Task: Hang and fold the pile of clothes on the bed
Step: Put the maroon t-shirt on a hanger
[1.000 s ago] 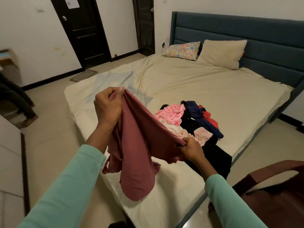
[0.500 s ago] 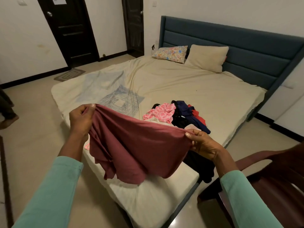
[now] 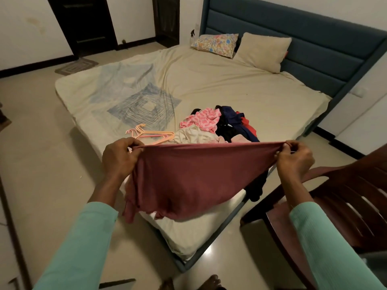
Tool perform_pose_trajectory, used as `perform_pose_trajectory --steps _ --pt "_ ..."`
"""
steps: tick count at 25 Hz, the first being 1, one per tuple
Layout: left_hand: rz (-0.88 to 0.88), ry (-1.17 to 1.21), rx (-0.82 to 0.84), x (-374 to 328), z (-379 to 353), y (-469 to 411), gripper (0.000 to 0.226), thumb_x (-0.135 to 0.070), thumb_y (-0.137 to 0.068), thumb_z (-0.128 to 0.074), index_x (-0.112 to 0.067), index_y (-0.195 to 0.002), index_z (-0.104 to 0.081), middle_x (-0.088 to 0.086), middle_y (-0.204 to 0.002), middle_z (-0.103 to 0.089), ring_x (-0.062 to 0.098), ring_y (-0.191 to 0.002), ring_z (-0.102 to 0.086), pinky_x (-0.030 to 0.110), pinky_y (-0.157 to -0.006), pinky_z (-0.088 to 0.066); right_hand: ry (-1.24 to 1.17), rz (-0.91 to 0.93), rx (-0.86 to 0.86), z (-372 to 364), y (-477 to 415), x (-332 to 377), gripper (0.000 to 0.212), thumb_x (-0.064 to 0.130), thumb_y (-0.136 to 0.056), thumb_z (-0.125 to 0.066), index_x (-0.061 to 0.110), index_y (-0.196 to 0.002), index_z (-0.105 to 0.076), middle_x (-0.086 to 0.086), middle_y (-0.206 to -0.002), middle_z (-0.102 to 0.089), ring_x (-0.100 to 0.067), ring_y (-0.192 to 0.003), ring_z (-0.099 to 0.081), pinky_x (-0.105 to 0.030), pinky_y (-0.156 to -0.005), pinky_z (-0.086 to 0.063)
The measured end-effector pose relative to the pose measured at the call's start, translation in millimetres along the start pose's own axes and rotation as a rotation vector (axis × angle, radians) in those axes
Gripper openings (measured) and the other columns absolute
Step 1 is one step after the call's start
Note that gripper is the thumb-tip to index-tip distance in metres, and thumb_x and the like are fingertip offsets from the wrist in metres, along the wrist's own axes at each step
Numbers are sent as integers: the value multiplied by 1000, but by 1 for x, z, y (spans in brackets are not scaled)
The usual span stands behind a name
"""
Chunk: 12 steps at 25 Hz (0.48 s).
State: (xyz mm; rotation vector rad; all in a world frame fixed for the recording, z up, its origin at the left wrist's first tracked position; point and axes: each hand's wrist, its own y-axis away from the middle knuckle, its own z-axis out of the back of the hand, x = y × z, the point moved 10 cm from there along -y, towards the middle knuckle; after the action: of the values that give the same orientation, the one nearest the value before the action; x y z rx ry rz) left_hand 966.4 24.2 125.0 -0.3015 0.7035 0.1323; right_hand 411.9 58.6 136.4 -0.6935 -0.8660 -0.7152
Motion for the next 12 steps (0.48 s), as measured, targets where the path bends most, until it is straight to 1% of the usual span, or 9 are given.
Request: perform_pose_trajectory --steps 1,2,4,5,6,7,9,11,12 --pt "10 40 -1 -7 3 9 9 -28 -87 -80 -35 -90 -76 -9 -89 -75 12 -67 -62 33 -70 -48 -14 -7 -22 6 -3 -1 8 16 -102 -62 18 -103 -69 -2 -91 -71 -18 -68 -72 -32 -72 -59" --pt "17 141 -17 -15 8 19 8 -25 -89 -79 -33 -92 -77 -9 -90 -76 11 -62 -61 32 -69 -49 -114 -50 -46 9 -7 -7 7 16 -104 -58 17 -105 -65 -6 -96 -72 -17 -63 -72 -31 -67 -60" --pt "24 476 -83 -44 21 46 9 -15 -94 -75 -21 -100 -78 -8 -88 -76 17 -55 -66 29 -60 -53 -416 -212 -121 12 -17 -26 4 13 -107 -53 14 -108 -57 -11 -105 -70 -14 -56 -72 -29 -58 -61" --pt "19 613 -116 -62 25 60 8 -10 -97 -72 -13 -103 -76 -5 -88 -75 19 -54 -68 27 -54 -53 -558 -287 -160 12 -23 -32 4 11 -107 -53 12 -109 -56 -11 -108 -67 -11 -55 -71 -27 -57 -61" --pt "17 689 -125 -80 24 71 7 -8 -99 -68 -8 -104 -73 1 -88 -74 20 -55 -69 25 -50 -53 -668 -342 -193 13 -28 -36 4 9 -107 -53 11 -109 -55 -10 -109 -66 -9 -56 -70 -25 -58 -60" --pt "32 713 -110 -92 16 76 7 -9 -101 -65 -9 -104 -71 6 -87 -72 20 -56 -70 25 -49 -54 -765 -382 -207 12 -36 -39 4 7 -106 -53 10 -108 -55 -11 -107 -64 -8 -56 -69 -24 -59 -60" --pt "90 687 -62 -111 -4 76 6 -14 -105 -62 -13 -103 -68 15 -89 -71 20 -57 -73 27 -50 -55 -864 -425 -206 12 -52 -40 6 2 -105 -53 8 -105 -56 -8 -101 -61 -8 -55 -68 -23 -60 -59" --pt "81 680 -105 -139 -12 79 8 -15 -105 -61 -9 -105 -67 22 -94 -70 19 -59 -73 28 -52 -58 -879 -417 -211 22 -73 -45 9 1 -103 -56 9 -100 -58 -5 -96 -59 -11 -59 -68 -24 -63 -60" --pt "34 689 -158 -158 -11 86 8 -13 -105 -61 -7 -105 -67 18 -92 -71 19 -60 -73 26 -55 -58 -863 -400 -226 27 -86 -50 8 2 -102 -58 9 -99 -60 -5 -96 -60 -13 -64 -68 -24 -64 -60"
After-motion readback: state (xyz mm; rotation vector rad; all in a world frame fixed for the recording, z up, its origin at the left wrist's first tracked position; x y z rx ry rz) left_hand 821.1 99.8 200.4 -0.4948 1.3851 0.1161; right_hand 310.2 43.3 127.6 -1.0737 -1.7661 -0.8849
